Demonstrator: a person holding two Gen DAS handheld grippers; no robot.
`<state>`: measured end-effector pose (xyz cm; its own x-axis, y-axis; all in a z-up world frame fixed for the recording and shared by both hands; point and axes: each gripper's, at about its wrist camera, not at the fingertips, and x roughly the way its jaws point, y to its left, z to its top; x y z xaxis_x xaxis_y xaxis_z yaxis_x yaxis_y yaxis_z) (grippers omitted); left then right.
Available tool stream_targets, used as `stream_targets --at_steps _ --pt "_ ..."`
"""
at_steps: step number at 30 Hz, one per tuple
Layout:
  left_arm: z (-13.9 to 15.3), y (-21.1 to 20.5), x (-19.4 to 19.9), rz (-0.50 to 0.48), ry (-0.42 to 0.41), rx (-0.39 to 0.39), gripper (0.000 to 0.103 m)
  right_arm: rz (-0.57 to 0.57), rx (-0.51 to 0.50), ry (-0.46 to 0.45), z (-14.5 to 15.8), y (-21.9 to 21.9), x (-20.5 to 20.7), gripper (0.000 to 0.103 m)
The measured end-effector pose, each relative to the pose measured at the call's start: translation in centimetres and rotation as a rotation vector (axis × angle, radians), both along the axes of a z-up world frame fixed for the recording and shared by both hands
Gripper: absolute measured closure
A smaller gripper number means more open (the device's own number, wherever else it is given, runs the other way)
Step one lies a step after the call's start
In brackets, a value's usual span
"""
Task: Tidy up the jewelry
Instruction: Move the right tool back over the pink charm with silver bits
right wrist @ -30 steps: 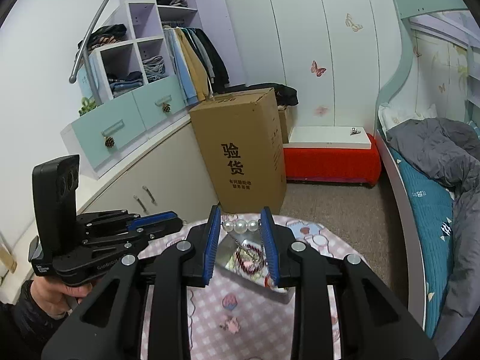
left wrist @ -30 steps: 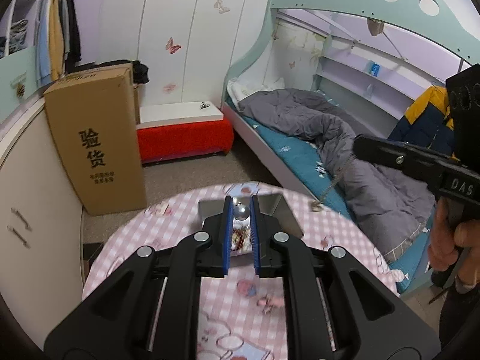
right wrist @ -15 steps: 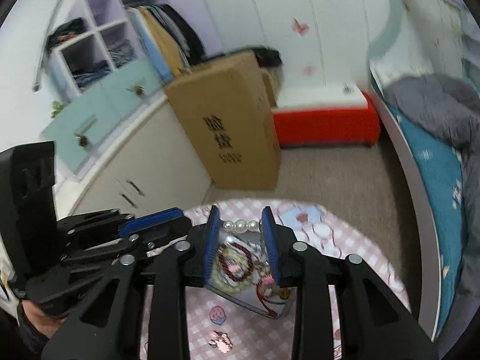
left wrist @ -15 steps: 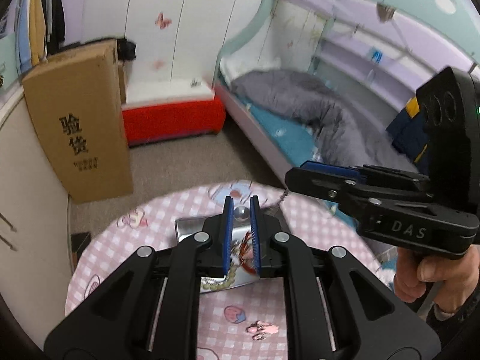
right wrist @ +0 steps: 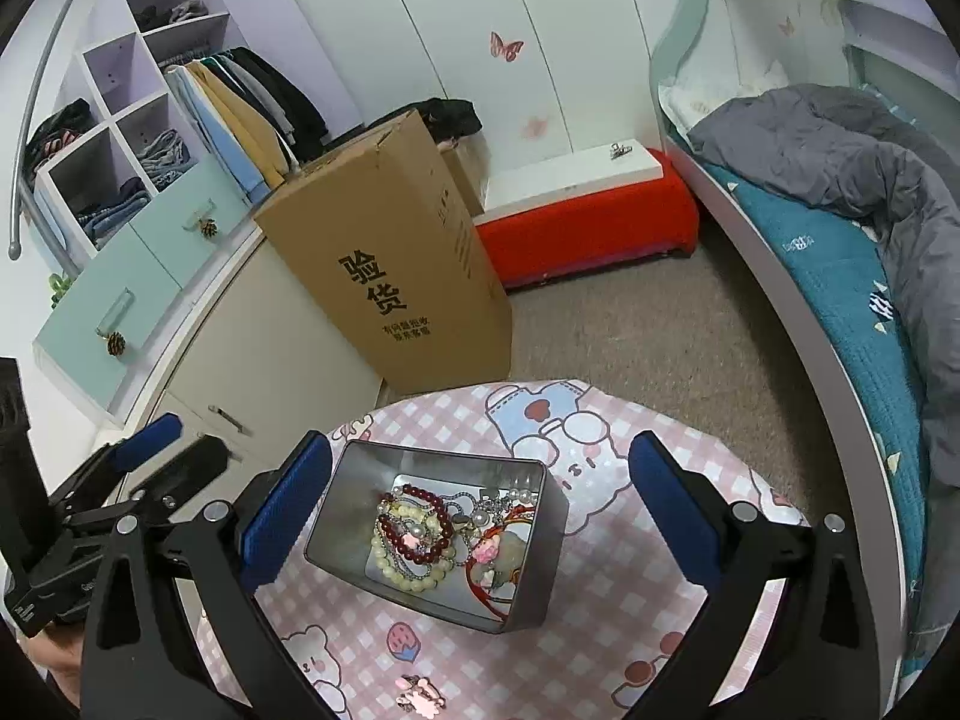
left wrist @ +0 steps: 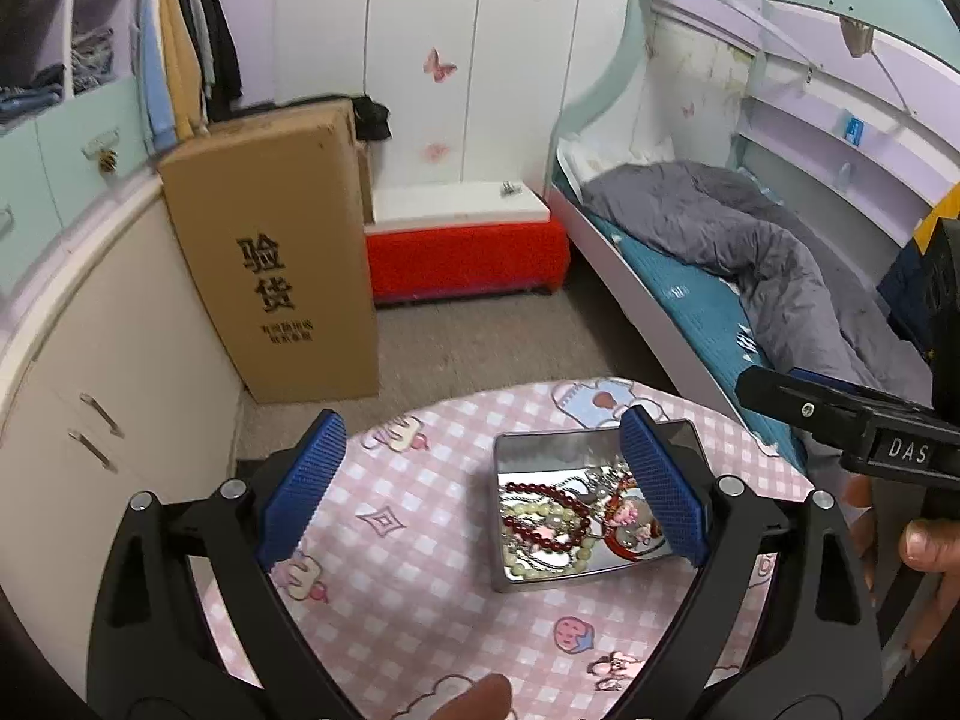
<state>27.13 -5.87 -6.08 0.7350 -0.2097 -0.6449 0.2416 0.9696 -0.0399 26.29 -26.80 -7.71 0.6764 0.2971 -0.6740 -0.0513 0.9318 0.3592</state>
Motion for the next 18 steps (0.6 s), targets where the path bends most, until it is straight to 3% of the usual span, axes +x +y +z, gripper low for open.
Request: stream_targets --at_steps 8,13,18 --pt "2.4 0.9 -2.7 -0.002 -0.09 0.0 0.012 -0.001 -0.025 -0.087 3.1 0.3 -2.2 0.008" --pt "3.6 1.1 -5.6 0.009 -0.168 0.021 0.009 0.006 -0.057 -0.169 5.4 0.2 -5.5 0.008" --pt "3.7 2.1 -8.2 0.002 -0.189 -0.001 0.008 0.019 -0.085 -0.216 5.8 0.3 -9.6 0.008"
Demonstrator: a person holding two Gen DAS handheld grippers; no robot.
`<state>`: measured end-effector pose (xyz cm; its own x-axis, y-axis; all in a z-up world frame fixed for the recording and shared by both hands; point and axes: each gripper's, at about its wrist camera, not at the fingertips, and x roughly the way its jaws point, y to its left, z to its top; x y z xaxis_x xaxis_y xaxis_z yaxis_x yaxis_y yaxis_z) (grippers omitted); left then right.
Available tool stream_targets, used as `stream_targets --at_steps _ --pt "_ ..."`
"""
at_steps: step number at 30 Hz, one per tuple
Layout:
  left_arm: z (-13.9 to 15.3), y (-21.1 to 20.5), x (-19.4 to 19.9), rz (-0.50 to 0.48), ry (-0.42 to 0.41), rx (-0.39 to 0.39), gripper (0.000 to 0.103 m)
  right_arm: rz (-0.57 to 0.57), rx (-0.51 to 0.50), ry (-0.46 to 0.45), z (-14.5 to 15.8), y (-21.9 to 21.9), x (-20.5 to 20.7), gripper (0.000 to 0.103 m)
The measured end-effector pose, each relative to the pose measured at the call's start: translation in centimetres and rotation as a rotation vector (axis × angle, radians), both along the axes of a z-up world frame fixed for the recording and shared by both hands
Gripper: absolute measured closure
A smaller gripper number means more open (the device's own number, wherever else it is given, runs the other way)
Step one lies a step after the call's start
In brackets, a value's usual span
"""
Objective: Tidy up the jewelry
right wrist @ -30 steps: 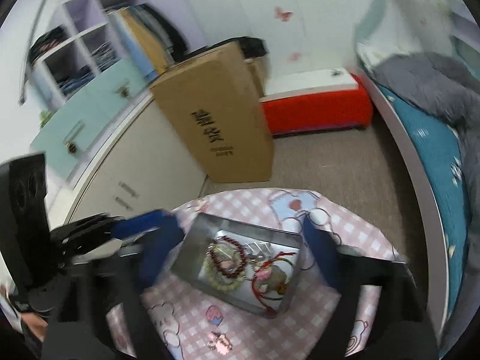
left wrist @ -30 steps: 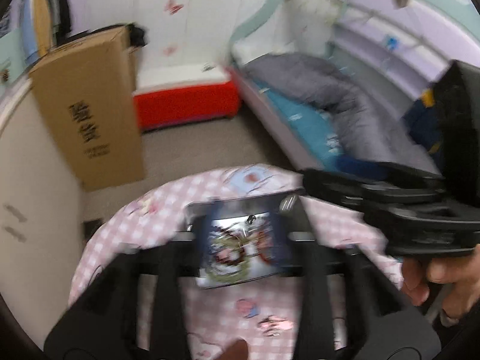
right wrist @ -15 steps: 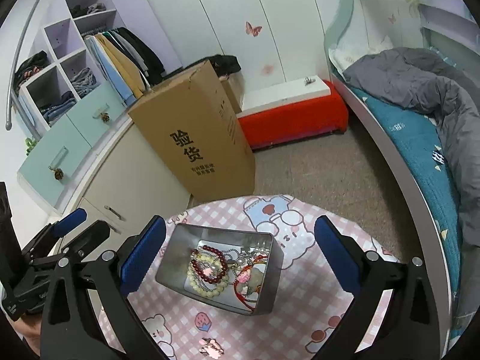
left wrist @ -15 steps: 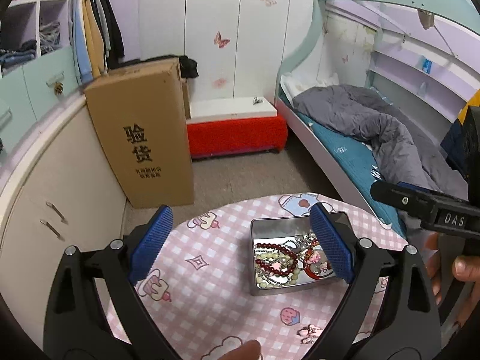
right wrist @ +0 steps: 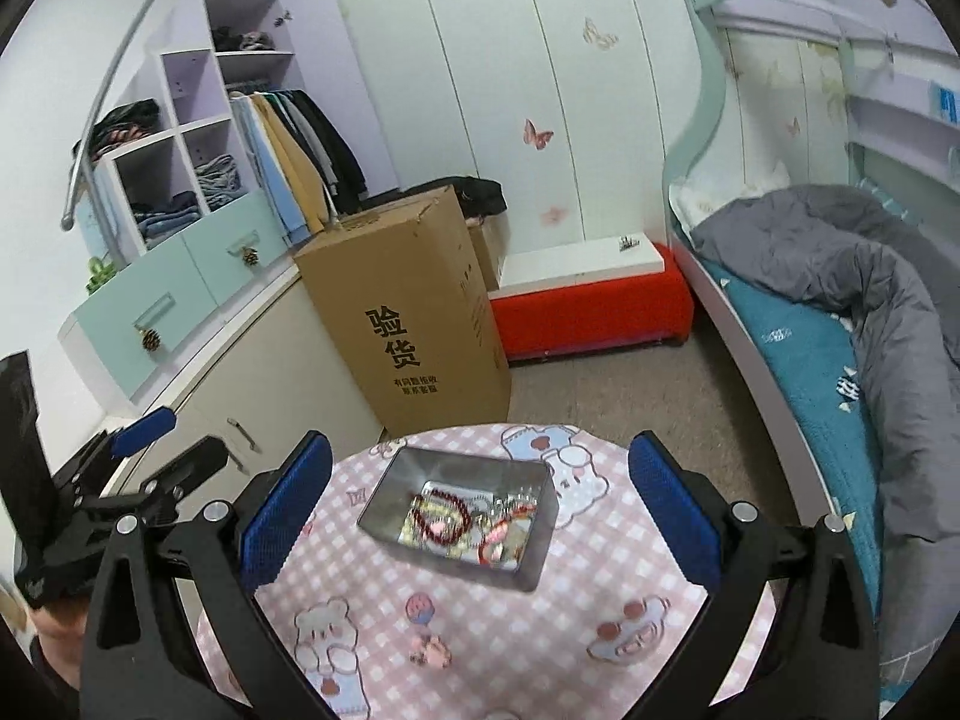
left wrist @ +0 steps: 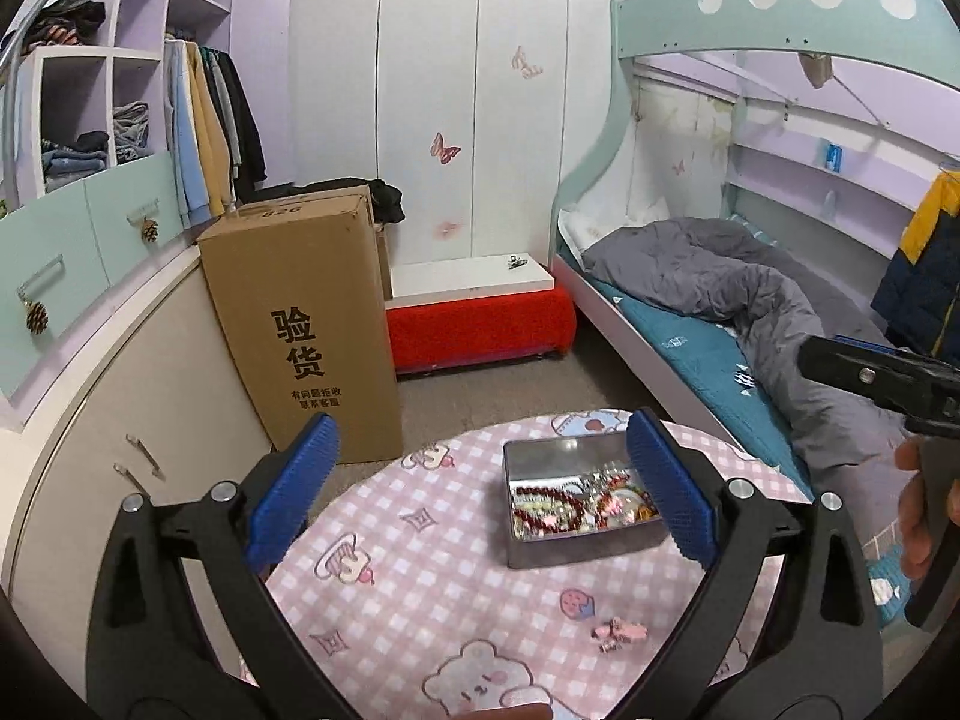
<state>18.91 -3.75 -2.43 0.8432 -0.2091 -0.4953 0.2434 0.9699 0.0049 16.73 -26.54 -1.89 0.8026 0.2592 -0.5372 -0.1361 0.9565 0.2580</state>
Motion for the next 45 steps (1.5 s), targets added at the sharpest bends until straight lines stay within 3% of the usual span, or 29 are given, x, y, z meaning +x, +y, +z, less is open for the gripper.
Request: stream_targets --at_steps 5,9,16,18,23,30,33,45 --pt "-1.4 1.9 -2.5 0.029 0.007 -0.038 0.007 0.009 -0.033 0.016 -2.0 0.7 -3.4 0.008" --pt "-3.5 3.4 -4.2 0.042 0.029 -0.07 0.007 0.047 -0.088 0.065 -5.5 2.1 -5.5 0.008" --pt "-7.2 4.5 -5.7 0.054 0.108 -0.076 0.007 0.123 -0.122 0.181 -11.3 4.6 -5.5 0.008" --pt "-8.1 4.5 -6.0 0.056 0.128 -0.073 0.007 0.152 -0.131 0.189 -12.1 5.3 -5.1 0.015" --pt "-10.0 4.1 -6.5 0.053 0.173 -0.059 0.007 0.206 -0.156 0.245 -14.4 6.5 -3.6 0.051" --pt "-11.4 3.6 -6.4 0.054 0.218 -0.037 0.007 0.262 -0.158 0.289 -16.8 7.9 -1.8 0.063" --pt "-11.7 3.3 -6.4 0.045 0.224 -0.028 0.007 0.274 -0.19 0.299 -17.4 8.3 -1.4 0.087" --pt "-13.9 -0.7 -4.2 -0.081 0.259 0.048 0.007 0.209 -0.143 0.289 -16.9 5.3 -4.5 0.088"
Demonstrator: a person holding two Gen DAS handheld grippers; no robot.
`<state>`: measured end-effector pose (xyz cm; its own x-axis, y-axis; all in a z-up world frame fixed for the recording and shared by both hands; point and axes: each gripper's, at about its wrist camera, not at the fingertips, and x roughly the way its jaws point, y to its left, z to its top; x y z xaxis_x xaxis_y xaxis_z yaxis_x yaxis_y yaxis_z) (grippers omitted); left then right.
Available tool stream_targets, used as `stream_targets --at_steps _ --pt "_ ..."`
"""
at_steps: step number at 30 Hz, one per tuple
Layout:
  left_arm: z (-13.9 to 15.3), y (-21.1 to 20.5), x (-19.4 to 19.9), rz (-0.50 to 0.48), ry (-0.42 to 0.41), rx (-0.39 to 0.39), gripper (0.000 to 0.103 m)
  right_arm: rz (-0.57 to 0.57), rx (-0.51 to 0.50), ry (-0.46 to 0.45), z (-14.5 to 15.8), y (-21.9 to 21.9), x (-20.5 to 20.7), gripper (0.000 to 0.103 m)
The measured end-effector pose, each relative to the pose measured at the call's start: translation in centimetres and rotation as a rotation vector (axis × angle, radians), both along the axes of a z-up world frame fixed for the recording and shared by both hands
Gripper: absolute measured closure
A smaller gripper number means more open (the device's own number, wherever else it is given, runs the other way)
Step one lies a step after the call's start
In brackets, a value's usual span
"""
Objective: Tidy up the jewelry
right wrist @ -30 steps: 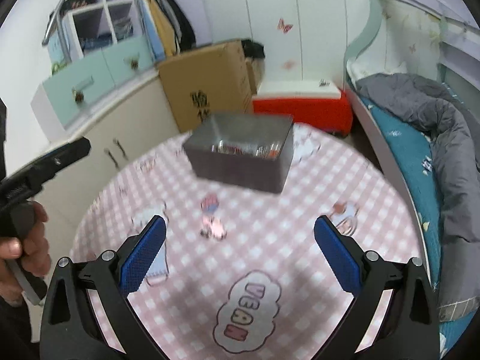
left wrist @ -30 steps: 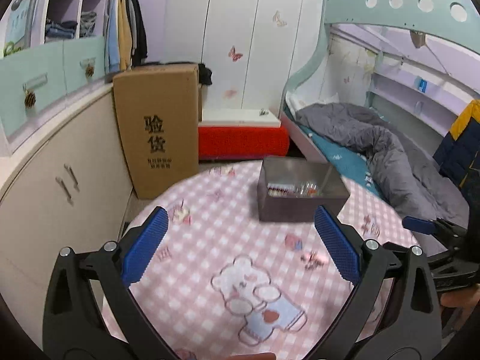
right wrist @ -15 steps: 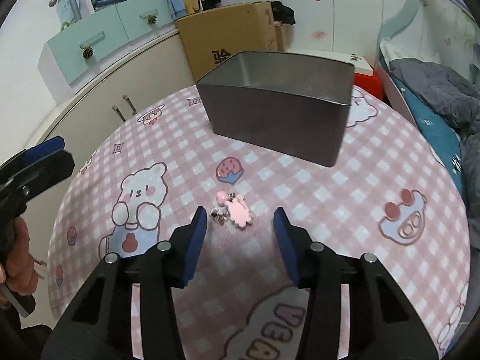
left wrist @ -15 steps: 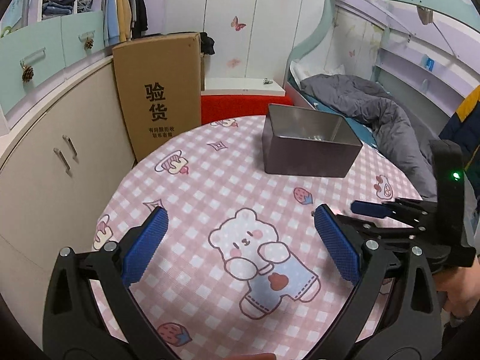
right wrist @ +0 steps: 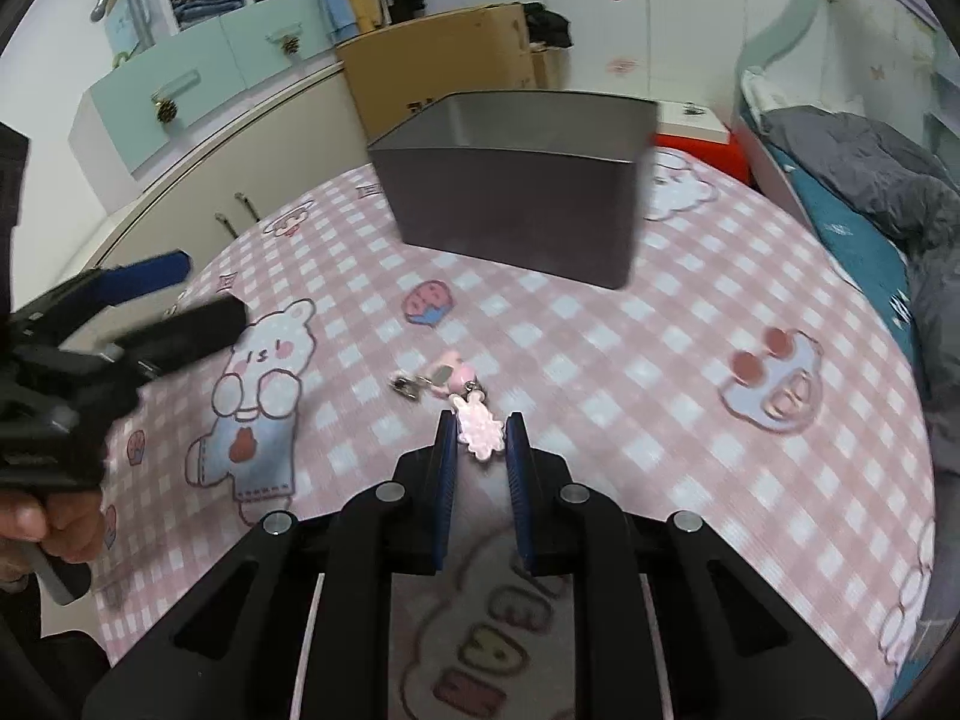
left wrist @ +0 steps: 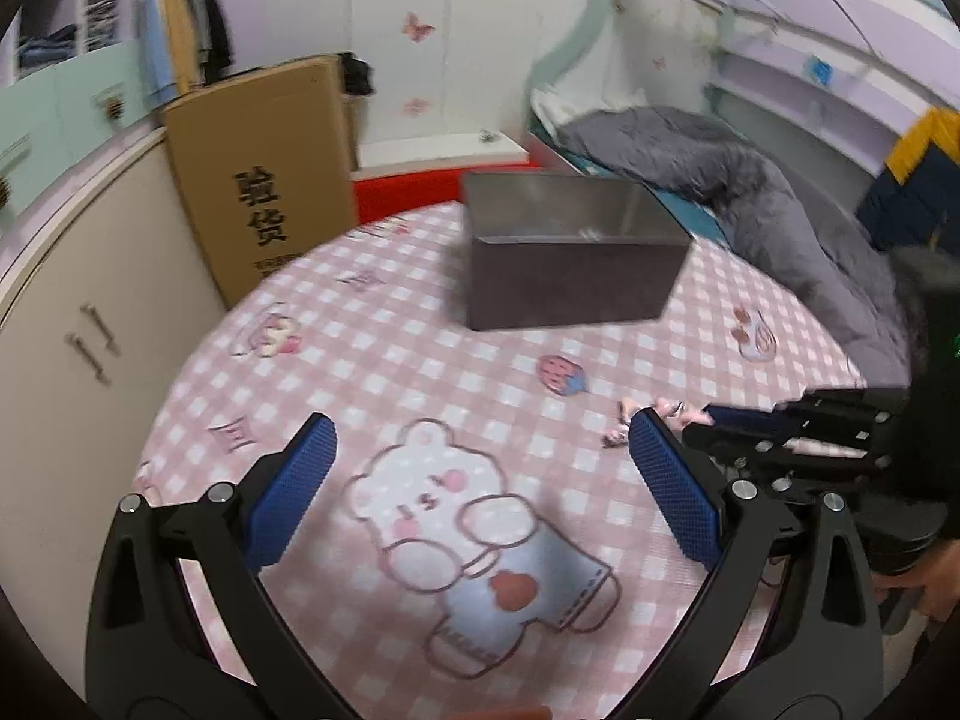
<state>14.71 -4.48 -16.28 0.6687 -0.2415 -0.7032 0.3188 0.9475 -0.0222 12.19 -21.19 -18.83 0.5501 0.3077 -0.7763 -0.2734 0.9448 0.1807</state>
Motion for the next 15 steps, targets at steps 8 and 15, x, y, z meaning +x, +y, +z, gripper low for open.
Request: stream_targets --at_steps 8,15 --pt "-3.0 -4.2 1.3 -0.118 0.04 0.055 0.007 -0.053 0.017 -0.001 0.3 -1.9 -0.7 0.088" --pt "-4.8 -6.8 2.5 -0.22 0.11 0.07 0.039 -0.078 0.027 -0.005 0.4 -2.4 -0.8 0.088"
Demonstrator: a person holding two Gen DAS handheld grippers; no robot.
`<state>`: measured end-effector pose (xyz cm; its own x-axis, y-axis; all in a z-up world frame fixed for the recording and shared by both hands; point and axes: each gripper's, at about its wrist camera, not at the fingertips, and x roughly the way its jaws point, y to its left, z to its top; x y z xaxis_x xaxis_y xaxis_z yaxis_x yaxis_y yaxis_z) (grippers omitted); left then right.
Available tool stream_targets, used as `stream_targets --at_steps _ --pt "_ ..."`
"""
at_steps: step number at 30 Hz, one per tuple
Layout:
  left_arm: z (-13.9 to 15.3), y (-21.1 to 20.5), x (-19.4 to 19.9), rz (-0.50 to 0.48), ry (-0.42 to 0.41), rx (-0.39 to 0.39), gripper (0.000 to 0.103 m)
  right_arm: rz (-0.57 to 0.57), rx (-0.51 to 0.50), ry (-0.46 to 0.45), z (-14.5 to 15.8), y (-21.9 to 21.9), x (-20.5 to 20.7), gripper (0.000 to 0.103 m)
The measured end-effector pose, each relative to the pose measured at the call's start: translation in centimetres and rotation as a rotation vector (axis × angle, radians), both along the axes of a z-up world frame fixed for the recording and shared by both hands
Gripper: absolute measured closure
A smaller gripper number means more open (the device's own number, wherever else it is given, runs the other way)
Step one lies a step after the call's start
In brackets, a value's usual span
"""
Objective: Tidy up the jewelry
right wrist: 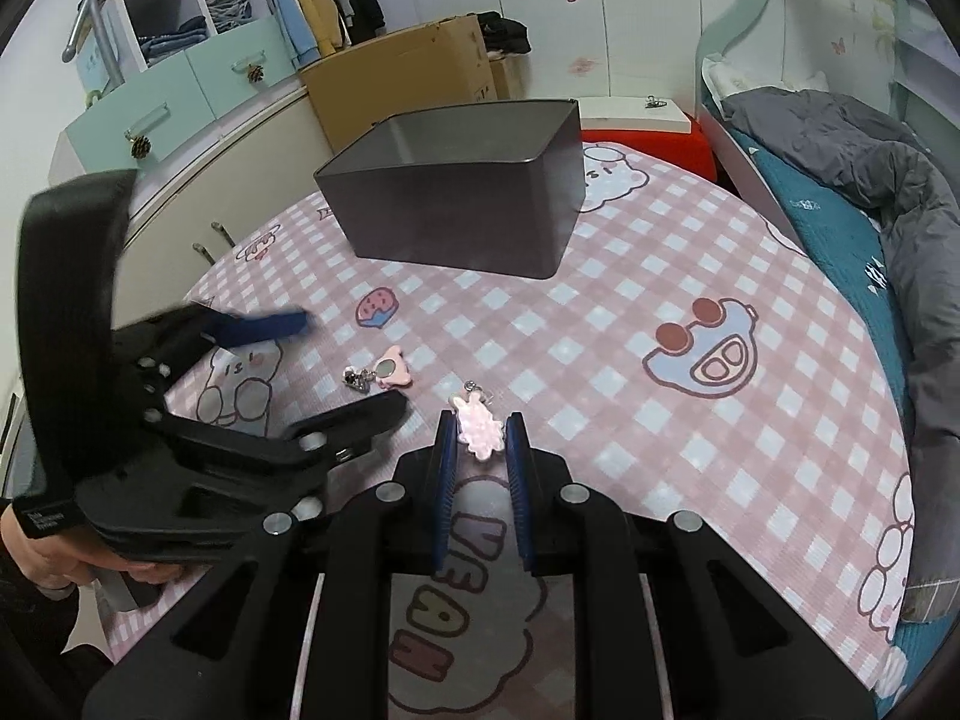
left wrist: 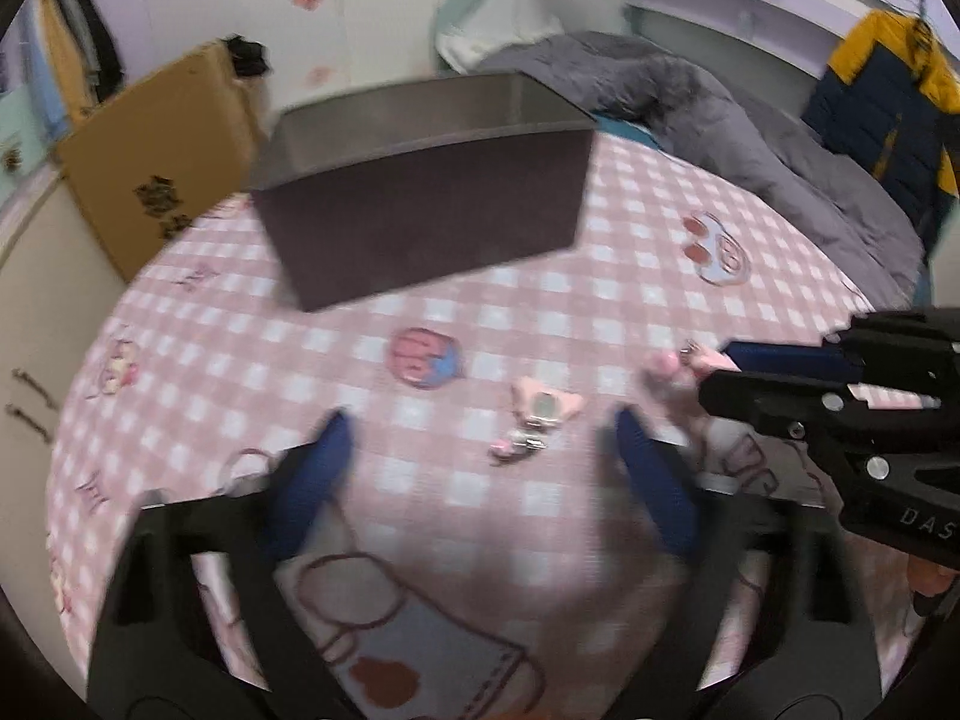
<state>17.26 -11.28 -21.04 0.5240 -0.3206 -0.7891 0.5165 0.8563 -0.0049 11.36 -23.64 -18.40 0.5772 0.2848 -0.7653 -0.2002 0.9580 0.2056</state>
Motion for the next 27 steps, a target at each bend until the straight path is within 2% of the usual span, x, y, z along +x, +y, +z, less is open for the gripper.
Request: stream_targets --at_steps 1,2,3,4,6,14,20,27 --pt "0.0 -0.1 0.0 0.001 0.005 -0.004 0.048 0.0 -0.001 -0.002 0.1 0.0 0.0 0.088" --pt "0.1 0.0 0.1 0.009 0.01 -0.012 0.064 0.0 -0.002 -0.004 0.1 0.0 0.0 0.088" --pt "0.3 0.4 0.3 0.019 0.025 -0.031 0.075 0.0 -0.001 -0.004 0.2 0.1 0.0 0.088" --pt "0.4 0.8 0.5 0.027 0.047 -0.06 0.091 0.0 -0.001 -0.006 0.3 0.1 0.0 0.088" --pt "0.7 2.2 0.8 0.055 0.079 -0.124 0.091 0.004 -0.002 -0.009 0.5 0.2 0.0 0.088" --pt "3.6 6.3 -0.8 0.128 0.013 -0.17 0.091 0.028 0.002 -0.048 2.6 0.8 0.6 0.088" --pt "8.7 8.3 -0.6 0.152 -0.087 -0.193 0.091 0.063 -0.006 -0.136 6.8 1.3 1.7 0.088" --pt "14.9 9.1 2.0 0.151 -0.194 -0.229 0.091 0.078 -0.048 -0.256 12.4 1.4 4.2 0.088"
